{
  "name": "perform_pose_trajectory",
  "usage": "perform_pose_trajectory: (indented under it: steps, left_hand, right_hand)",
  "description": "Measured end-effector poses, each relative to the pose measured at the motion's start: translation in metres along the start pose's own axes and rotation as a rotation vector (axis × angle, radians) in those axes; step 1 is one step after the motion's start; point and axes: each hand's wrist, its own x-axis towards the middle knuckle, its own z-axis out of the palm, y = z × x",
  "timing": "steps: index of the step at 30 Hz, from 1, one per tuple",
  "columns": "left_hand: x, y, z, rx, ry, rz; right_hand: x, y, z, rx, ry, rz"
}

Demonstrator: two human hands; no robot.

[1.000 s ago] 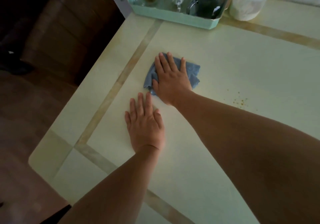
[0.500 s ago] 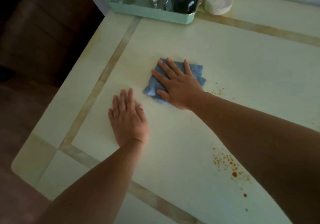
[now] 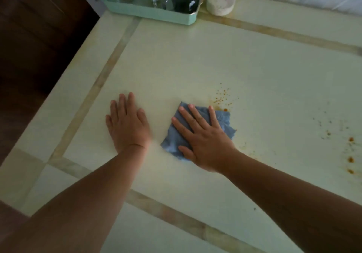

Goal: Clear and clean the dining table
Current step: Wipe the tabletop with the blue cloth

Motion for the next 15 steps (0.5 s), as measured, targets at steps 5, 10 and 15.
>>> perform_pose_trajectory:
  steps: [5,10,15]
  left_hand:
    - [-0.005,0.005,-0.005,0.036,-0.049,0.002]
    - [-0.006,0.022,-0.008,0.071,-0.084,-0.04]
    - [-0.035,0.07,-0.001,-0.035,-0.138,0.093]
  right_hand:
    - [-0.051,-0.008,0.002,-0.01,-0.029,0.123]
    - [-0.061,-0.008,-0.001,-0.001,-0.051,0.126]
    - [-0.055,-0.003,-0.001,0.027,-0.043,0.103]
